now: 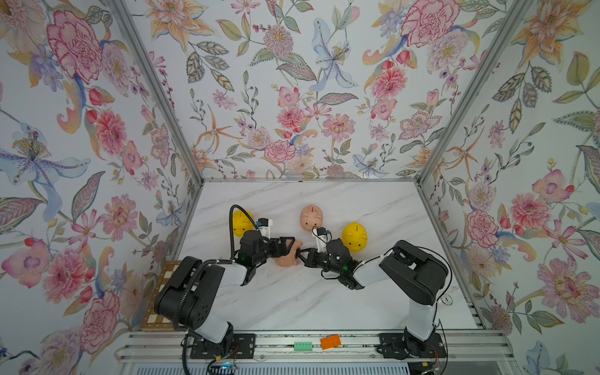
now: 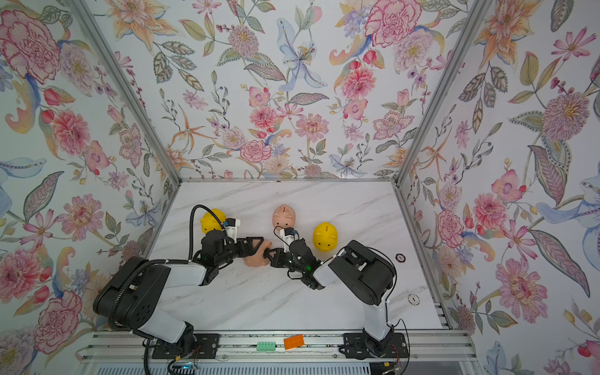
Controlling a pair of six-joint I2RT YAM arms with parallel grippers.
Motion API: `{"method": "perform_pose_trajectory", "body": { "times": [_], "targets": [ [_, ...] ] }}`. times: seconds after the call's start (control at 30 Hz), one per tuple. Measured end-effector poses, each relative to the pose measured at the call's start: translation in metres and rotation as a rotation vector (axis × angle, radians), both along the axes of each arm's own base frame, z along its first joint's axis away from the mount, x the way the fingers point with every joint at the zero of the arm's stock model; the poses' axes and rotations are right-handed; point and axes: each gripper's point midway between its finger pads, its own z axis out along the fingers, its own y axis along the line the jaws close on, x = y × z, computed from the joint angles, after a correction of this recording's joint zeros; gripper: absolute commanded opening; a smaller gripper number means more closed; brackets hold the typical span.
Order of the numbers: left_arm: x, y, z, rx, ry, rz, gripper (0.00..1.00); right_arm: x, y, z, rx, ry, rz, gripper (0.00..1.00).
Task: Open piggy banks
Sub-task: Open the lid on the piggy bank.
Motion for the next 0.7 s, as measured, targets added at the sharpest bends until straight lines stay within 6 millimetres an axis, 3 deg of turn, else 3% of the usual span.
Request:
{"method": "perform_pose_trajectory", "body": {
  "times": [0.7],
  "targets": [
    [0.0011,-0.0012,-0.0013,0.016,0.024,-0.026,0.89,-0.0014,0.0005,-0.0011,-0.131,-0.257,0.076,0.0]
  ]
}}
